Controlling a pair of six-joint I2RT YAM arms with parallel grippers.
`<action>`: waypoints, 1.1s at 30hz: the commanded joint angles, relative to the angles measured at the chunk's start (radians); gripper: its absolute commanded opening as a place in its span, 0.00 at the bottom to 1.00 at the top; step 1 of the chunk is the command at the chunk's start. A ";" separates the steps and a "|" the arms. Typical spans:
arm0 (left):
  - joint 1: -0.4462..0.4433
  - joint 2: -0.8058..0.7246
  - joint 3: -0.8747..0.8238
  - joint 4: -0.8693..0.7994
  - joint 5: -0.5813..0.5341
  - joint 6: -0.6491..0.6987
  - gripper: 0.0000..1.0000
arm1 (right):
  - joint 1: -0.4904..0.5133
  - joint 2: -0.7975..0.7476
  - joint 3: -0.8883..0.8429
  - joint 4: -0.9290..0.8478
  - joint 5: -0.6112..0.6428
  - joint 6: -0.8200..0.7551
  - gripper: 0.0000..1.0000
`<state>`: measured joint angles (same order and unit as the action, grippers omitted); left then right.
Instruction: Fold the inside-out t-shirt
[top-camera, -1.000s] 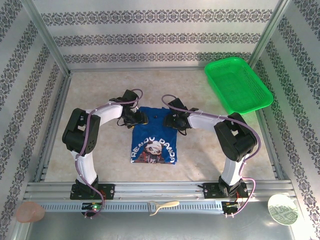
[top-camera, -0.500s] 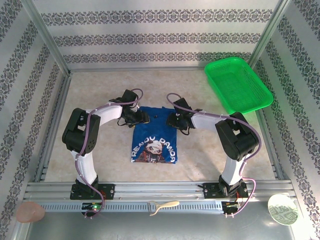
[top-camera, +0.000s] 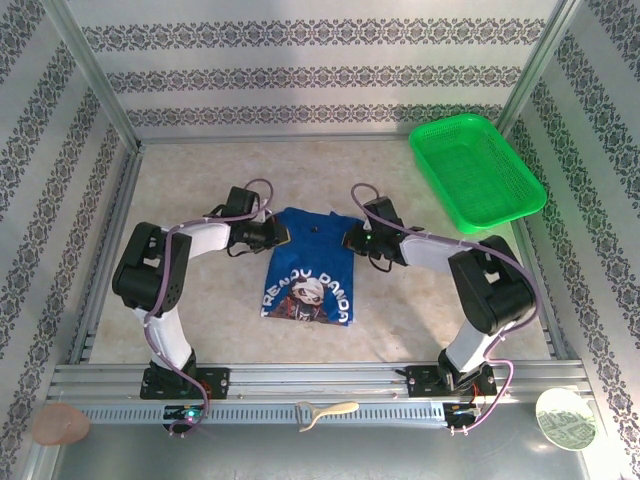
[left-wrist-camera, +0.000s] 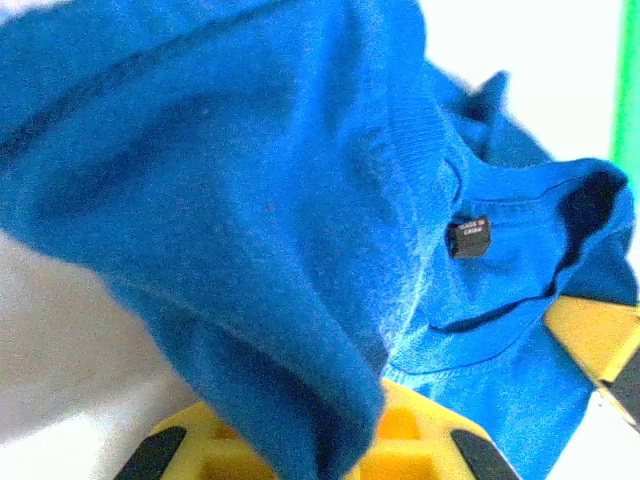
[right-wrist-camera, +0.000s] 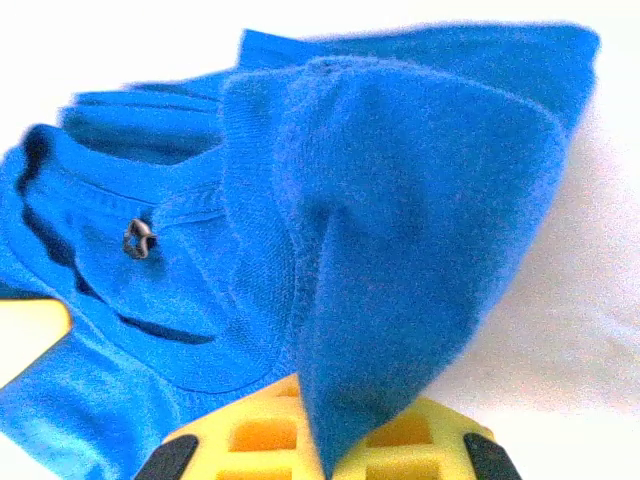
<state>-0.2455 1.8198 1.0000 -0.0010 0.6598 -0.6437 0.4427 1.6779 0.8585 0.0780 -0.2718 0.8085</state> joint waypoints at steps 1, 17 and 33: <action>0.046 -0.013 0.052 0.156 0.069 -0.049 0.00 | -0.029 -0.001 0.042 0.085 -0.048 0.021 0.00; 0.128 0.294 0.865 -0.090 0.150 -0.008 0.00 | -0.191 0.235 0.652 -0.023 -0.191 0.061 0.00; 0.072 0.049 -0.162 0.740 0.095 -0.187 0.00 | 0.006 0.006 -0.100 0.332 -0.014 -0.066 0.00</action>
<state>-0.1528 1.8603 1.0023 0.4477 0.7776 -0.7387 0.4179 1.6699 0.9062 0.2848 -0.3569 0.7307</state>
